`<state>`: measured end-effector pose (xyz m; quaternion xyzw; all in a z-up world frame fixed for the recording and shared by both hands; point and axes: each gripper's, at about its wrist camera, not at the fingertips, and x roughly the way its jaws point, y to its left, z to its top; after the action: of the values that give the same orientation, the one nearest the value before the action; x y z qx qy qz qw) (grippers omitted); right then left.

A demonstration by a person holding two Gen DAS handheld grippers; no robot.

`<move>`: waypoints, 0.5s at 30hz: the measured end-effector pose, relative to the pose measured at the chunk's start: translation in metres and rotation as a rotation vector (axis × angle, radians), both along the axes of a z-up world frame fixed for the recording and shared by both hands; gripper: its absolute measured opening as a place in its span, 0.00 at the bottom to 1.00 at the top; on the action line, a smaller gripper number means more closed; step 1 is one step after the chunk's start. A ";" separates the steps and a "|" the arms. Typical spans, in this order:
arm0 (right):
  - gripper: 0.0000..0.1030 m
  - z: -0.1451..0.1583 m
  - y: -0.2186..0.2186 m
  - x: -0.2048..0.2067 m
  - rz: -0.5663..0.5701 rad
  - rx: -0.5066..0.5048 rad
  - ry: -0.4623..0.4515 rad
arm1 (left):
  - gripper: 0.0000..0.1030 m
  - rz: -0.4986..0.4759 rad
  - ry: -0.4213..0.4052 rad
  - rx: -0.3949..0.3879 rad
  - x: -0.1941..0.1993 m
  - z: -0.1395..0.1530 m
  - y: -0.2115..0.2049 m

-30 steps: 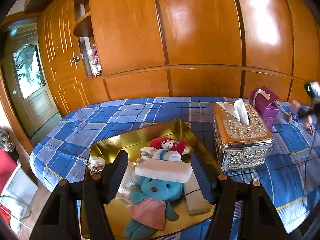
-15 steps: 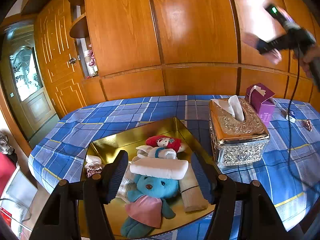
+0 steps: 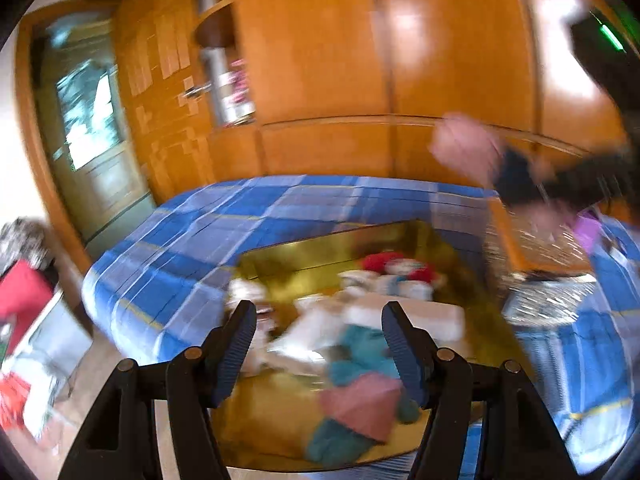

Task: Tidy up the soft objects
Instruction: 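Carry the pink towel into the gold tray and open the right tool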

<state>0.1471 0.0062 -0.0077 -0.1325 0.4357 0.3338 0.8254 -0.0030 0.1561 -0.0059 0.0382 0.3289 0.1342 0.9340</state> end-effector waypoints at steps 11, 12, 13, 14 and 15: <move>0.35 -0.085 0.078 -0.004 -0.002 -0.150 0.038 | 0.64 0.100 -0.051 -0.001 -0.008 0.004 0.034; 0.35 -0.088 0.080 0.000 -0.022 -0.163 0.032 | 0.64 0.089 -0.053 0.001 -0.008 0.005 0.032; 0.35 -0.093 0.082 0.006 -0.041 -0.183 0.038 | 0.64 0.077 -0.054 0.005 -0.008 0.006 0.028; 0.35 -0.098 0.083 0.010 -0.055 -0.194 0.043 | 0.64 0.069 -0.056 0.007 -0.007 0.007 0.027; 0.35 -0.100 0.083 0.012 -0.058 -0.196 0.044 | 0.64 0.061 -0.059 0.010 -0.007 0.008 0.025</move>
<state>0.1594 0.0897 -0.1078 -0.1926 0.4878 0.2683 0.8081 -0.0103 0.1814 0.0017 0.0291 0.3017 0.1651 0.9385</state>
